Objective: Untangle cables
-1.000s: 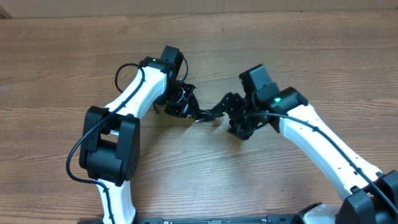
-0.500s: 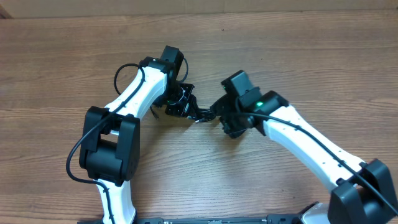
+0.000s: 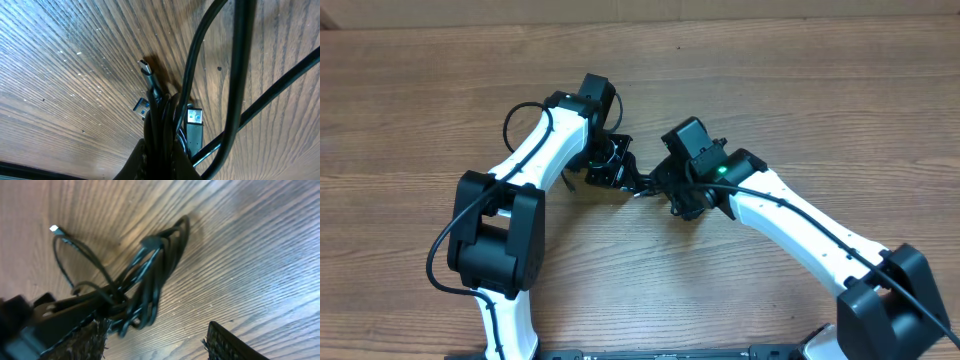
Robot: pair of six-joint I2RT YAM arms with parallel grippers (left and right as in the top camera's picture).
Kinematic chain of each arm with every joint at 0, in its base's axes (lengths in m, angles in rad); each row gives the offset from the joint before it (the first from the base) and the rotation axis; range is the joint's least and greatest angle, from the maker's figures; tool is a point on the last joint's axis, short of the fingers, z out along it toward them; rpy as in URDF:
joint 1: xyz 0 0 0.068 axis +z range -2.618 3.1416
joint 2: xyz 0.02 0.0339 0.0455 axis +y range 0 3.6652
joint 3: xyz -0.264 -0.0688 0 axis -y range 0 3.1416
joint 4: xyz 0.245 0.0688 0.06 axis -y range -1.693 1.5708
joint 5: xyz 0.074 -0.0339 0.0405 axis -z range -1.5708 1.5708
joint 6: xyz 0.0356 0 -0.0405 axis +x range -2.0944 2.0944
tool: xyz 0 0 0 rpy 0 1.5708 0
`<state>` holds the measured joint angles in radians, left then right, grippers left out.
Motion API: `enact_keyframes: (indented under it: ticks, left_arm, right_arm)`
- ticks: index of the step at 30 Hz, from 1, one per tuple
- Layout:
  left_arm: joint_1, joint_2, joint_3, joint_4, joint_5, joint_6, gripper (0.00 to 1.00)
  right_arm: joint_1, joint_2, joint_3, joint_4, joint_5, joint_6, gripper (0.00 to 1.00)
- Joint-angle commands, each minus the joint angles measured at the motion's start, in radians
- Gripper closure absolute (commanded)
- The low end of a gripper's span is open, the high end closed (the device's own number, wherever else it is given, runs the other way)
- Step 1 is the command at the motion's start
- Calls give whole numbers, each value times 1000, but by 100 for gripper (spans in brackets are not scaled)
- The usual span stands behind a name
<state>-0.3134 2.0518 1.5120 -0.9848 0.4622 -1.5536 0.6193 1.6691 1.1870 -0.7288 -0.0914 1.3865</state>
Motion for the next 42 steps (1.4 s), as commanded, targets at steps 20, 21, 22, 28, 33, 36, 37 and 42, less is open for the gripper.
enact_keyframes:
  ticks: [20, 21, 22, 28, 33, 36, 37, 42]
  left_arm:
    - [-1, -19, 2, 29, -77, -3, 96]
    - [-1, -19, 2, 32, -76, -3, 96]
    - [-1, -19, 2, 33, -76, -3, 96]
    - [-1, -19, 2, 32, -73, -2, 96]
    - [-1, -19, 2, 31, -69, -2, 96]
    - [-1, -19, 2, 27, -69, 5, 95]
    - [-1, -19, 2, 27, -69, 5, 96]
    - [-1, -19, 2, 20, -69, 5, 96]
  right_arm:
    - [-2, -21, 46, -206, -30, -188, 52]
    - [-2, -19, 36, -204, -24, -188, 52]
    - [-2, -19, 26, -199, -19, -187, 52]
    - [-2, -18, -25, -114, -13, -183, 50]
    - [-2, -16, -25, -27, 5, -183, 47]
    - [-2, -10, -25, -6, 17, -158, 47]
    - [-2, -5, -25, -8, 24, -141, 46]
    - [-2, 43, -32, -33, 34, -63, 47]
